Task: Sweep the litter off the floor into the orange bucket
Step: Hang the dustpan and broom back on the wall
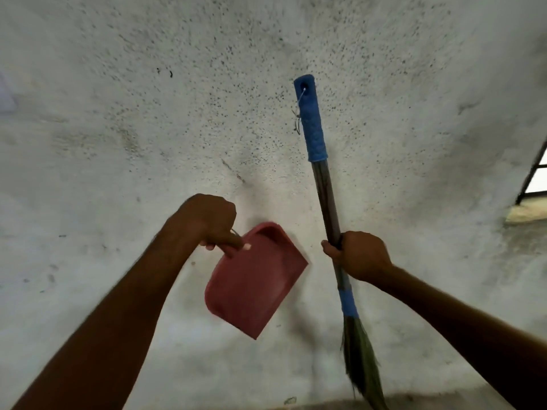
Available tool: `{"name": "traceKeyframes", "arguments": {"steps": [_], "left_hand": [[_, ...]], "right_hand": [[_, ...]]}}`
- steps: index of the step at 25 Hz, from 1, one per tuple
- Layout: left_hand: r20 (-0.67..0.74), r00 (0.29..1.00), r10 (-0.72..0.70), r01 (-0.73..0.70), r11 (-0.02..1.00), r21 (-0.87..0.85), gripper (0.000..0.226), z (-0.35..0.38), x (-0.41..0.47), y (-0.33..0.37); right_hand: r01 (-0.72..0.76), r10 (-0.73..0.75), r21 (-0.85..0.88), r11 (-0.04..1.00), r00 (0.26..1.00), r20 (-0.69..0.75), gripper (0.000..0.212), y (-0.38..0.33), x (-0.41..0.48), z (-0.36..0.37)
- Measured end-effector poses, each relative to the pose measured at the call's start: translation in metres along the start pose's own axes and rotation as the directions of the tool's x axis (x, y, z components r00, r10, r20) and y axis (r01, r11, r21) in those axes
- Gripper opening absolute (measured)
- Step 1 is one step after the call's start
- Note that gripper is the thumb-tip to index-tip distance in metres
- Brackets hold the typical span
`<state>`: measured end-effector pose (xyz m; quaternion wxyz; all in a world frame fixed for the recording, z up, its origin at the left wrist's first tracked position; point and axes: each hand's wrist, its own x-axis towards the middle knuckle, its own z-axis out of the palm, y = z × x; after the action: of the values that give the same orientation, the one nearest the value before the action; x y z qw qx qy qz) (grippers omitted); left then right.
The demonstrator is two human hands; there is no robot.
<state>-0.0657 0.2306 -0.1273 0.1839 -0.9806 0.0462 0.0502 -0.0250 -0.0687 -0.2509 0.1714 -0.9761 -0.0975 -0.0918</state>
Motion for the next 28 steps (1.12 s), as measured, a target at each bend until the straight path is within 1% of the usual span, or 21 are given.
{"name": "traceKeyframes", "arguments": {"steps": [2, 4, 6, 8, 10, 11, 13, 14, 16, 18, 20, 22, 24, 28], "left_hand": [[-0.155, 0.985, 0.074, -0.066, 0.996, 0.060, 0.074, -0.017, 0.007, -0.008], [-0.295, 0.945, 0.141, -0.101, 0.984, 0.145, 0.069, -0.032, 0.014, -0.013], [-0.451, 0.876, 0.172, -0.093, 0.977, 0.194, 0.060, -0.047, 0.018, -0.017], [-0.568, 0.808, 0.158, -0.063, 0.981, 0.182, 0.057, -0.060, 0.021, -0.021], [-0.654, 0.748, 0.114, -0.027, 0.990, 0.141, 0.061, -0.071, 0.024, -0.025], [-0.688, 0.721, 0.085, -0.010, 0.994, 0.112, 0.064, -0.078, 0.026, -0.028], [-0.732, 0.681, 0.028, -0.001, 0.999, 0.037, 0.070, -0.090, 0.030, -0.031], [-0.754, 0.657, -0.003, -0.002, 1.000, -0.006, 0.072, -0.097, 0.032, -0.031], [-0.796, 0.601, -0.071, 0.017, 0.997, -0.076, 0.075, -0.114, 0.034, -0.031], [-0.818, 0.564, -0.116, 0.028, 0.992, -0.121, 0.078, -0.132, 0.038, -0.033], [-0.835, 0.529, -0.152, 0.028, 0.986, -0.161, 0.077, -0.146, 0.042, -0.030], [-0.850, 0.492, -0.190, 0.017, 0.978, -0.209, 0.075, -0.162, 0.048, -0.026], [-0.853, 0.474, -0.218, -0.002, 0.969, -0.249, 0.074, -0.176, 0.052, -0.022], [-0.881, 0.411, -0.234, -0.037, 0.961, -0.273, 0.072, -0.210, 0.060, -0.009]], "right_hand": [[-0.018, 0.020, 0.017, 1.000, 0.994, -0.111, 0.051, -0.013, 0.004, -0.009], [-0.017, 0.029, 0.052, 0.999, 0.968, -0.248, 0.041, -0.018, 0.007, -0.019], [0.023, 0.041, 0.164, 0.986, 0.927, -0.374, 0.029, -0.020, 0.014, -0.027], [0.089, 0.077, 0.350, 0.932, 0.899, -0.432, 0.022, -0.022, 0.023, -0.037], [0.144, 0.114, 0.491, 0.859, 0.882, -0.457, 0.031, -0.025, 0.032, -0.049], [0.169, 0.116, 0.514, 0.841, 0.872, -0.476, 0.040, -0.028, 0.037, -0.056], [0.213, 0.106, 0.525, 0.824, 0.853, -0.512, 0.052, -0.034, 0.045, -0.072], [0.245, 0.096, 0.535, 0.809, 0.841, -0.532, 0.052, -0.037, 0.048, -0.081], [0.325, 0.081, 0.562, 0.760, 0.811, -0.579, 0.043, -0.042, 0.055, -0.093], [0.362, 0.070, 0.558, 0.747, 0.791, -0.607, 0.035, -0.047, 0.063, -0.103], [0.392, 0.050, 0.557, 0.732, 0.784, -0.619, 0.032, -0.052, 0.073, -0.113], [0.417, 0.057, 0.565, 0.712, 0.767, -0.639, 0.033, -0.052, 0.084, -0.126], [0.438, 0.066, 0.560, 0.703, 0.743, -0.666, 0.036, -0.047, 0.095, -0.138], [0.463, 0.108, 0.586, 0.664, 0.717, -0.689, 0.045, -0.033, 0.114, -0.162]]}}
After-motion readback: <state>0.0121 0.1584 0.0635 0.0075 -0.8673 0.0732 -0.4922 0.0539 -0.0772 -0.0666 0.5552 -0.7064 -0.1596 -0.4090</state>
